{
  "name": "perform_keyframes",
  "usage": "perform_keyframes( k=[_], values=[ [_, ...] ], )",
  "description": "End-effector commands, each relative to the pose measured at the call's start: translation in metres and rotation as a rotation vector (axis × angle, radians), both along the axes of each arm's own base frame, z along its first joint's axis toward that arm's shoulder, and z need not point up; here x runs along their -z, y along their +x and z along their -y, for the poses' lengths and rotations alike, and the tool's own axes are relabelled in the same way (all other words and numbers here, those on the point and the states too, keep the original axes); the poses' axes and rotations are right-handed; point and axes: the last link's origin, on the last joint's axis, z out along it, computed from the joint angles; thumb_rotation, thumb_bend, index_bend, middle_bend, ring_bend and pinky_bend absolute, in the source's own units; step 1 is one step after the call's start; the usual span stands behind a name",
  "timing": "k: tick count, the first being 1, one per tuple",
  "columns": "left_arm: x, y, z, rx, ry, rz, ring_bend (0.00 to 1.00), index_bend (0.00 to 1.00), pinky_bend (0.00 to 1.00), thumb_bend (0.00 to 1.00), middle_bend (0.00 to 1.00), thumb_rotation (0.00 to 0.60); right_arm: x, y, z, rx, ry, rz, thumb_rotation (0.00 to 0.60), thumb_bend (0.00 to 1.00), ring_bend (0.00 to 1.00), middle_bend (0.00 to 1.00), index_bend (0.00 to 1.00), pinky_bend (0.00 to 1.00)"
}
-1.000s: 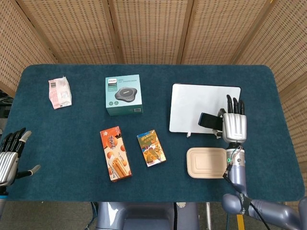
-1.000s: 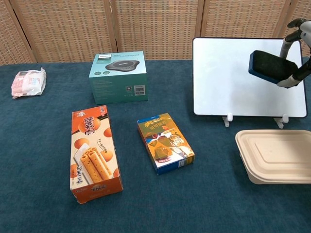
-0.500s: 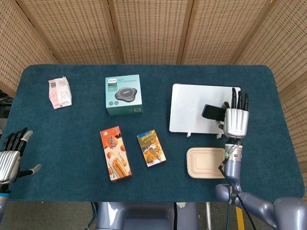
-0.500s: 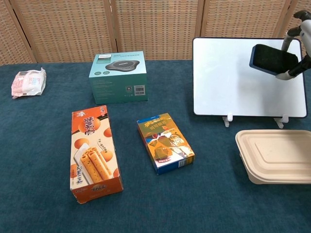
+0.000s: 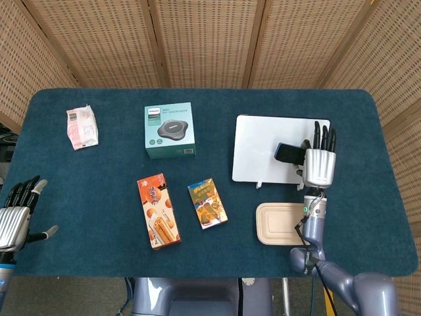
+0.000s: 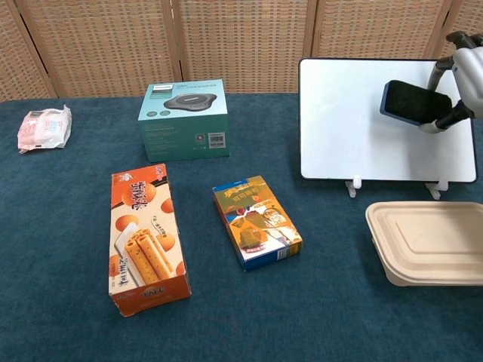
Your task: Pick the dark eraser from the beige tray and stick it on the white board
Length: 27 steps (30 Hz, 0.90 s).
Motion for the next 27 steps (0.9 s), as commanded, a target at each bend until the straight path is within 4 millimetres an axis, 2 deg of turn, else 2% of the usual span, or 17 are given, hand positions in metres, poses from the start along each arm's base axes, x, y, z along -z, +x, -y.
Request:
perform_keyframes(
  k=[1, 27],
  values=[
    [0.001, -0.001, 0.0, -0.005, -0.004, 0.0, 0.0, 0.0, 0.0, 0.14, 0.0, 0.6, 0.004, 0.002, 0.002, -0.001, 0.013, 0.005, 0.6, 0.11, 0.0, 0.06, 0.6, 0.0],
    [0.002, -0.002, -0.001, -0.017, -0.012, -0.006, 0.0, 0.0, 0.0, 0.14, 0.0, 0.6, 0.02, 0.008, 0.008, 0.018, 0.048, -0.004, 0.6, 0.1, 0.0, 0.06, 0.6, 0.0]
  ],
)
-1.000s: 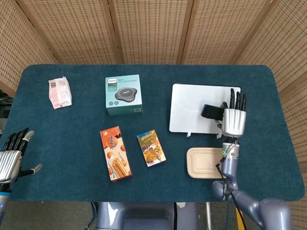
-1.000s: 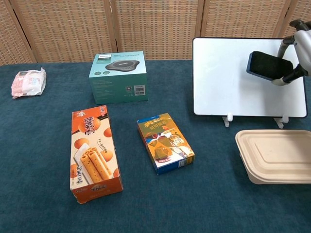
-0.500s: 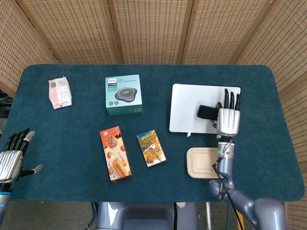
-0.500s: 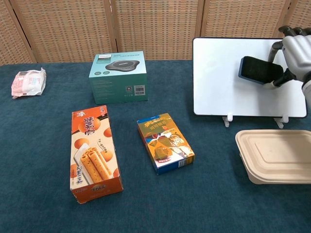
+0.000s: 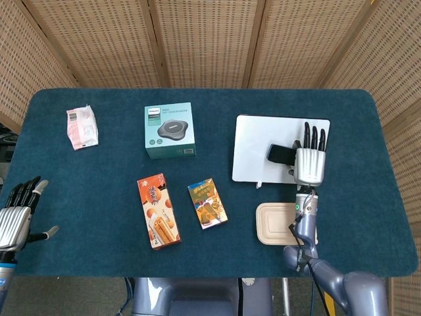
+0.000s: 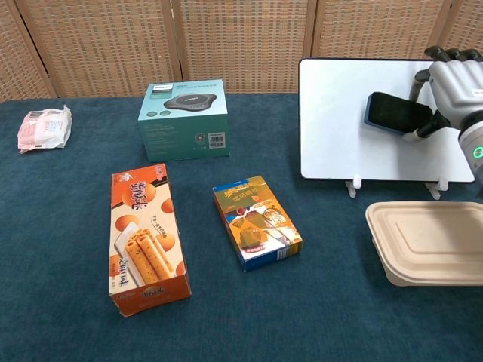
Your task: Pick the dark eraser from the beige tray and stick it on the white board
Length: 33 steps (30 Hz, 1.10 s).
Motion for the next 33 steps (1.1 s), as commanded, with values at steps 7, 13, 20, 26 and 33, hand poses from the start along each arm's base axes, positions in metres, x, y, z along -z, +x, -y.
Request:
perform_keyframes(
  k=[7, 13, 20, 26, 33],
  values=[
    [-0.0002, -0.0002, -0.0001, -0.003, 0.001, 0.0, 0.0, 0.0, 0.0, 0.14, 0.0, 0.6, 0.0047, 0.0, 0.0012, 0.007, 0.016, 0.004, 0.6, 0.1, 0.0, 0.06, 0.6, 0.0],
    [0.0, -0.0004, -0.0001, -0.004, 0.001, -0.001, 0.0, 0.0, 0.0, 0.14, 0.0, 0.6, 0.0064, 0.0004, 0.0022, 0.009, 0.021, 0.008, 0.6, 0.1, 0.0, 0.06, 0.6, 0.0],
    [-0.0001, -0.0005, -0.0002, -0.005, 0.0, -0.002, 0.0, 0.0, 0.0, 0.14, 0.0, 0.6, 0.007, 0.0002, 0.0031, 0.011, 0.025, 0.006, 0.6, 0.1, 0.0, 0.06, 0.6, 0.0],
    [0.0002, -0.0005, -0.0002, -0.005, 0.0, -0.003, 0.0, 0.0, 0.0, 0.14, 0.0, 0.6, 0.0072, -0.0021, 0.0027, 0.019, 0.034, 0.003, 0.6, 0.1, 0.0, 0.0, 0.51, 0.0],
    [0.0004, -0.0001, -0.0001, -0.004, 0.0, -0.002, 0.0, 0.0, 0.0, 0.14, 0.0, 0.6, 0.004, -0.0068, -0.0006, 0.032, 0.038, 0.014, 0.6, 0.1, 0.0, 0.0, 0.3, 0.0]
  ],
)
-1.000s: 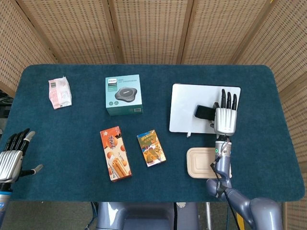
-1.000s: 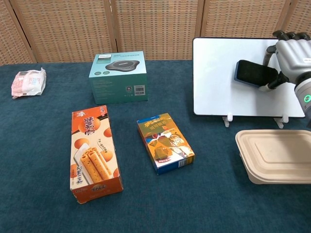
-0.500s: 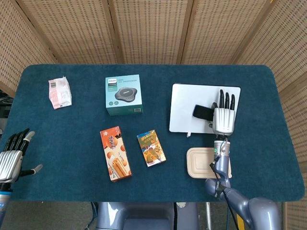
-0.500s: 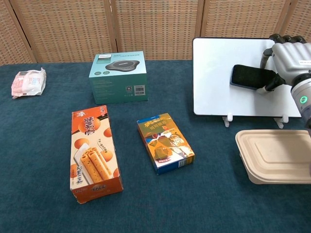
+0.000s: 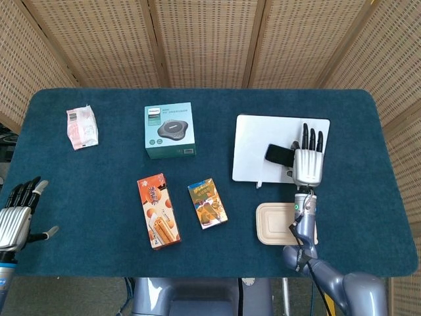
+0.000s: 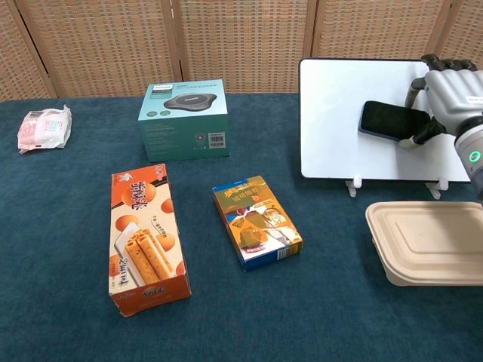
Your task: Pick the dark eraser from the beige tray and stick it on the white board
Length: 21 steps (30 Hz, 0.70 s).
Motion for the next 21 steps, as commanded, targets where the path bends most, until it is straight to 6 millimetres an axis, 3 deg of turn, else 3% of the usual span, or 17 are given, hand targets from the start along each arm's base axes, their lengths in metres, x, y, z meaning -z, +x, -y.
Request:
perform_keyframes(
  k=[1, 9, 15, 21],
  values=[
    [0.0, 0.0, 0.0, 0.001, 0.001, 0.0, 0.0, 0.0, 0.0, 0.14, 0.0, 0.6, -0.002, -0.002, -0.002, 0.004, -0.001, 0.004, 0.6, 0.1, 0.0, 0.0, 0.28, 0.0],
    [0.0, 0.001, 0.0, 0.004, 0.0, 0.0, 0.0, 0.0, 0.0, 0.14, 0.0, 0.6, -0.005, -0.007, -0.01, 0.011, -0.007, 0.033, 0.6, 0.06, 0.0, 0.0, 0.11, 0.0],
    [0.001, 0.001, 0.001, 0.005, -0.002, -0.002, 0.0, 0.0, 0.0, 0.14, 0.0, 0.6, -0.014, -0.011, -0.029, -0.005, -0.026, 0.091, 0.6, 0.05, 0.0, 0.0, 0.06, 0.0],
    [0.0, 0.003, 0.002, 0.013, 0.003, -0.002, 0.0, 0.0, 0.0, 0.14, 0.0, 0.6, -0.039, -0.012, -0.052, -0.062, -0.028, 0.151, 0.6, 0.05, 0.0, 0.0, 0.06, 0.0]
  ],
)
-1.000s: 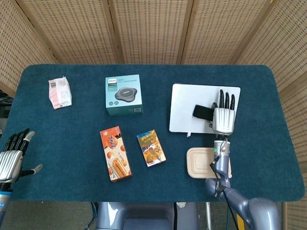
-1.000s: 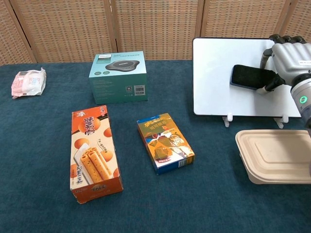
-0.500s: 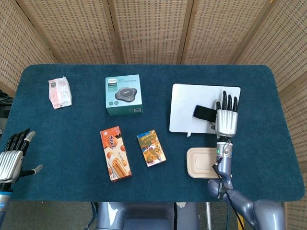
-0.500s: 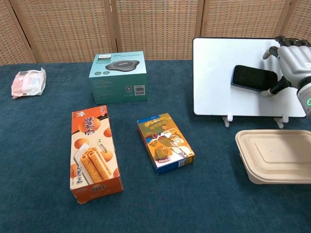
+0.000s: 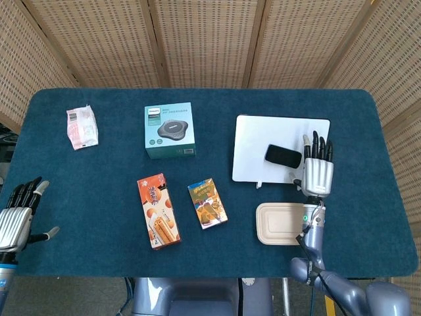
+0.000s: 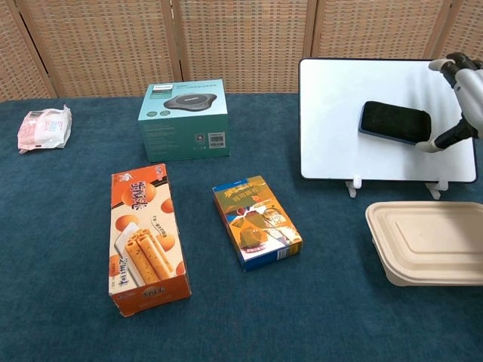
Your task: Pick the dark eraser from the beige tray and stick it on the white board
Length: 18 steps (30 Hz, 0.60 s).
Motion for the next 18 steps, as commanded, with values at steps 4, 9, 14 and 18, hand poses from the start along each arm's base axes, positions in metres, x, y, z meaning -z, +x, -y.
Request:
perform_keyframes(
  k=[4, 9, 14, 18],
  values=[
    [-0.001, 0.002, 0.003, 0.011, 0.007, -0.004, 0.0, 0.0, 0.0, 0.14, 0.0, 0.6, -0.05, -0.01, -0.038, -0.083, 0.024, 0.039, 0.6, 0.05, 0.0, 0.0, 0.06, 0.0],
    [-0.002, 0.006, 0.006, 0.024, 0.011, -0.009, 0.0, 0.0, 0.0, 0.14, 0.0, 0.6, -0.079, -0.022, -0.065, -0.11, 0.037, 0.037, 0.6, 0.05, 0.0, 0.0, 0.07, 0.0],
    [0.0, 0.008, 0.009, 0.034, 0.003, -0.025, 0.0, 0.0, 0.0, 0.14, 0.0, 0.6, -0.102, -0.041, -0.1, -0.142, 0.043, 0.008, 0.6, 0.05, 0.0, 0.0, 0.17, 0.0],
    [-0.001, 0.008, 0.01, 0.033, 0.002, -0.032, 0.0, 0.0, 0.0, 0.14, 0.0, 0.6, -0.108, -0.063, -0.126, -0.142, 0.103, -0.058, 0.6, 0.05, 0.0, 0.0, 0.18, 0.0]
  ],
)
